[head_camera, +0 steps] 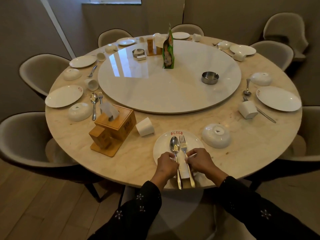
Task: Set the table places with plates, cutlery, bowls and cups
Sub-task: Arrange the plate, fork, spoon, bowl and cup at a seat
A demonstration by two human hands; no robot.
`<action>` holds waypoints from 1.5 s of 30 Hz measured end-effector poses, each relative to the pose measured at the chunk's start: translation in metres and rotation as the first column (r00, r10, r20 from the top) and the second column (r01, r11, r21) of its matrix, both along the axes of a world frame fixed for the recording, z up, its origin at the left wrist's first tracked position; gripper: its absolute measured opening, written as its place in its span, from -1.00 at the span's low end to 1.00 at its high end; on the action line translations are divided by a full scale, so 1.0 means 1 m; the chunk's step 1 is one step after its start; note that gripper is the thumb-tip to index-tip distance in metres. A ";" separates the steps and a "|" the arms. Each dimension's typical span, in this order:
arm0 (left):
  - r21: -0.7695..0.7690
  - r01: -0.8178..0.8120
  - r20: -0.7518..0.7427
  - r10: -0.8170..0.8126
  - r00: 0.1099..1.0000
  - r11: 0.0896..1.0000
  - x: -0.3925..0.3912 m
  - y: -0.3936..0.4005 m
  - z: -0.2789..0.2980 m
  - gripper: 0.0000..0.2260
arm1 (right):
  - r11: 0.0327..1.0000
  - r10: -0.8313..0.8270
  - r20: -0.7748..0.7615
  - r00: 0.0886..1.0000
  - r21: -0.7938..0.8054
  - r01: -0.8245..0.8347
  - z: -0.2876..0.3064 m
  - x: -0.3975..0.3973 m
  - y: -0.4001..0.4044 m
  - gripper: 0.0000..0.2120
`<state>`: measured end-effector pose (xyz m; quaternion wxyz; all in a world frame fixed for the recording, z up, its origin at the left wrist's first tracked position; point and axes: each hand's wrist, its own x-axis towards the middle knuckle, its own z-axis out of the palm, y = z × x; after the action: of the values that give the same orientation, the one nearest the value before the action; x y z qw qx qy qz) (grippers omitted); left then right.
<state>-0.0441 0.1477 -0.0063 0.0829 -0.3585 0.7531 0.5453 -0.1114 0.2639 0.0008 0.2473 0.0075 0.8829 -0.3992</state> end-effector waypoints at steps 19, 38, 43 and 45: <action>-0.289 -0.017 -0.176 -0.036 0.984 0.957 0.025 -0.034 0.011 -0.69 | 1.000 -0.014 -0.273 0.962 0.023 0.021 0.008 0.017 0.029 -0.77; 0.003 -0.293 -0.239 0.285 0.928 0.956 0.042 -0.019 -0.005 -0.62 | 0.989 -0.028 -0.080 0.996 -0.147 0.016 -0.005 -0.002 0.052 -0.53; -0.072 -0.322 -0.227 0.298 0.927 0.944 0.029 -0.016 -0.004 -0.61 | 0.980 -0.003 -0.023 1.000 -0.200 -0.002 -0.007 -0.014 0.055 -0.49; -0.099 -0.331 -0.212 0.306 0.928 0.938 0.026 -0.015 -0.003 -0.61 | 0.980 0.009 -0.008 1.000 -0.197 -0.010 -0.007 -0.017 0.056 -0.50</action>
<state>-0.0178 0.1324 -0.0097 -0.1044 -0.4263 0.7240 0.5321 -0.1283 0.3198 -0.0067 0.2456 -0.0226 0.8399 -0.4834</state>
